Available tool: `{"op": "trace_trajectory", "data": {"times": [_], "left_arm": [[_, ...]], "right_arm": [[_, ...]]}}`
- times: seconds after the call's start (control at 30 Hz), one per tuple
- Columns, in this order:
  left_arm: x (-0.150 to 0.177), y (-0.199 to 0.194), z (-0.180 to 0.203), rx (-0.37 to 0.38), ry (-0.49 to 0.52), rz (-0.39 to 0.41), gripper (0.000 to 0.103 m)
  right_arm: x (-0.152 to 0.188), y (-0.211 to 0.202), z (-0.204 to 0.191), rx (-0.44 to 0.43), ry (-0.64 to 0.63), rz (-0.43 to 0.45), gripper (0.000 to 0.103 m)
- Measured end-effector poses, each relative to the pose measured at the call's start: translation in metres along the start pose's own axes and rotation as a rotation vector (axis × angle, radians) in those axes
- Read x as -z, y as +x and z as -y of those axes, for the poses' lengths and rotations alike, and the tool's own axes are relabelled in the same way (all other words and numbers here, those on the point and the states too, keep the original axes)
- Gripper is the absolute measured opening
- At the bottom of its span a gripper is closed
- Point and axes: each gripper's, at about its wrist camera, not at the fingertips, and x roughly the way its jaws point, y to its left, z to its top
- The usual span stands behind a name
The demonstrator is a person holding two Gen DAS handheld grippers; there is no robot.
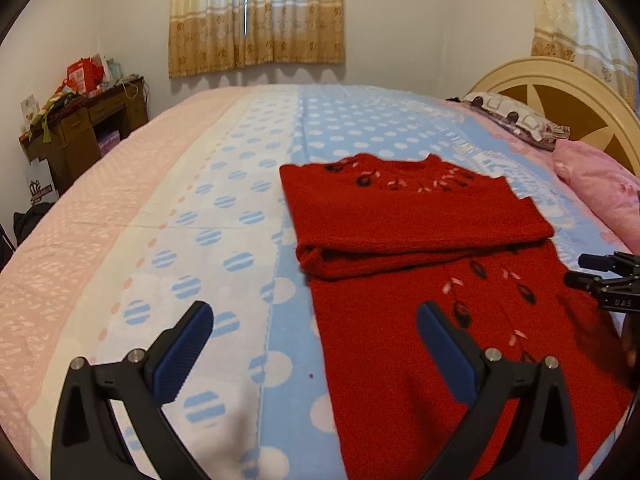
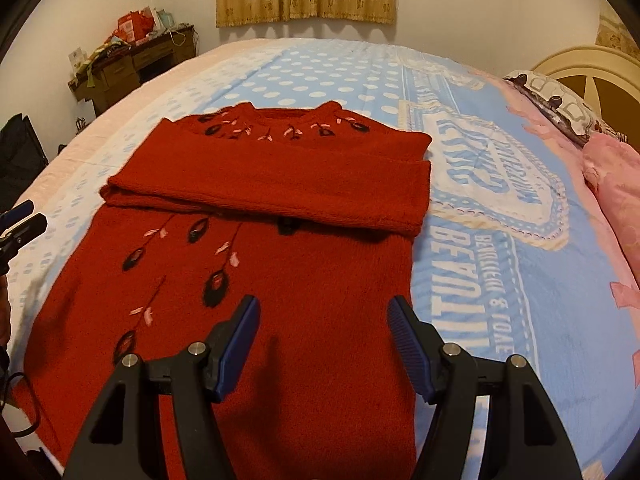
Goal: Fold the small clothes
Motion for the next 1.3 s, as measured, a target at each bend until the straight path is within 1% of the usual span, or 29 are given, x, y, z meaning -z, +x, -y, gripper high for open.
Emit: {"op": "trace_trajectory", "data": {"times": [0.27,0.53,0.87,1.3], "left_arm": [[0.012,-0.037,0.01,0.018,0.033,0.042,0.103],[0.027,-0.061,0.017,0.034,0.049,0.061,0.103],[0.048,-0.081,0.027,0.063,0.063,0.057,0.103],[0.074,-0.102,0.033,0.08,0.082,0.044,0.103]], "right_arm": [[0.017,-0.023,-0.009,-0.015,-0.007,0.022,0.067],[0.035,-0.041,-0.017,-0.029,-0.011,0.036,0.067],[0.062,-0.056,-0.026,-0.04,-0.014,0.03,0.067],[0.083,-0.076,-0.035,-0.059,-0.01,0.046,0.068]]}}
